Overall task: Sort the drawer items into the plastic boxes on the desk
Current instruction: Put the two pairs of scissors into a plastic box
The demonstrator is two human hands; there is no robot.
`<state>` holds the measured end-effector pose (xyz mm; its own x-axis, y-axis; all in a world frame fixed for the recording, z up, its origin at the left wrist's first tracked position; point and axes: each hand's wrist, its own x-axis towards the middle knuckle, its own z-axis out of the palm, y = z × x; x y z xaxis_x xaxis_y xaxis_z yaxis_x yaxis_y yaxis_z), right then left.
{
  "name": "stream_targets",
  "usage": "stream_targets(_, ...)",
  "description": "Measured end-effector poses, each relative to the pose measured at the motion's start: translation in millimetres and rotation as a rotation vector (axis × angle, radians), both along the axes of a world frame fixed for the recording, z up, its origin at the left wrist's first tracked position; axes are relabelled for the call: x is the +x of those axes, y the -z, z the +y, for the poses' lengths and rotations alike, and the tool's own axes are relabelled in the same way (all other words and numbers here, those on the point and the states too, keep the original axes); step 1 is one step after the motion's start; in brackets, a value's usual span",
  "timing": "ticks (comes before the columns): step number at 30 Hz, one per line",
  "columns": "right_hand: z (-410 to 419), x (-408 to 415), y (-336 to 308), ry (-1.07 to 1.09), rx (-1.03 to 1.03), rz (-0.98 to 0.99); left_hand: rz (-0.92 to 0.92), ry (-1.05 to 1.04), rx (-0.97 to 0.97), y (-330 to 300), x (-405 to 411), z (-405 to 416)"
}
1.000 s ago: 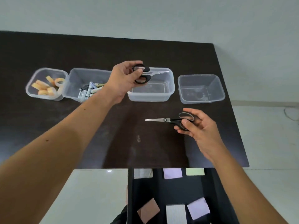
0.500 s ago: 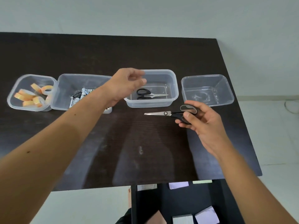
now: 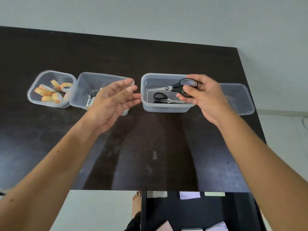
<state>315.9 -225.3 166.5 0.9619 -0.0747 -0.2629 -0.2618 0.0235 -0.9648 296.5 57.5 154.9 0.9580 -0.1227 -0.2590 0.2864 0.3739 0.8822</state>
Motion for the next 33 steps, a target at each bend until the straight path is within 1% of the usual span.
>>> stream_targets(4,13.1,18.3,0.6,-0.075,-0.163,0.079,-0.016,-0.009,-0.091,3.4,-3.6,8.3)
stream_targets(9,14.1,22.2,6.8,-0.111,-0.565,-0.025,-0.009,0.026,-0.093,4.6,-9.4,7.7)
stream_targets(11,11.0,20.0,8.4,-0.110,-0.633,-0.075,0.002,0.044,-0.099,5.5,-12.5,4.7)
stream_targets(15,5.7,8.8,12.1,-0.105,-0.705,-0.184,0.006,0.108,-0.078,8.1,-20.7,-3.2)
stream_targets(18,0.1,-2.7,7.5,-0.076,-0.695,-0.250,0.020,0.120,-0.058,7.9,-29.4,-11.7)
stream_targets(23,-21.3,-51.1,-5.3,-0.073,-0.569,-0.298,0.062,0.143,-0.024,13.6,-68.4,-33.0)
stream_targets(26,-33.8,-100.6,-4.7,-0.111,-0.463,-0.276,0.077,0.153,0.013,23.4,-107.9,-47.3)
stream_targets(30,-60.1,-186.8,14.1,-0.240,-0.443,-0.231,0.126,0.192,0.056,48.1,-185.6,-78.2)
stream_targets(33,-79.7,-245.9,38.5,-0.311,-0.417,-0.147,0.114,0.176,0.118,69.1,-240.6,-100.8)
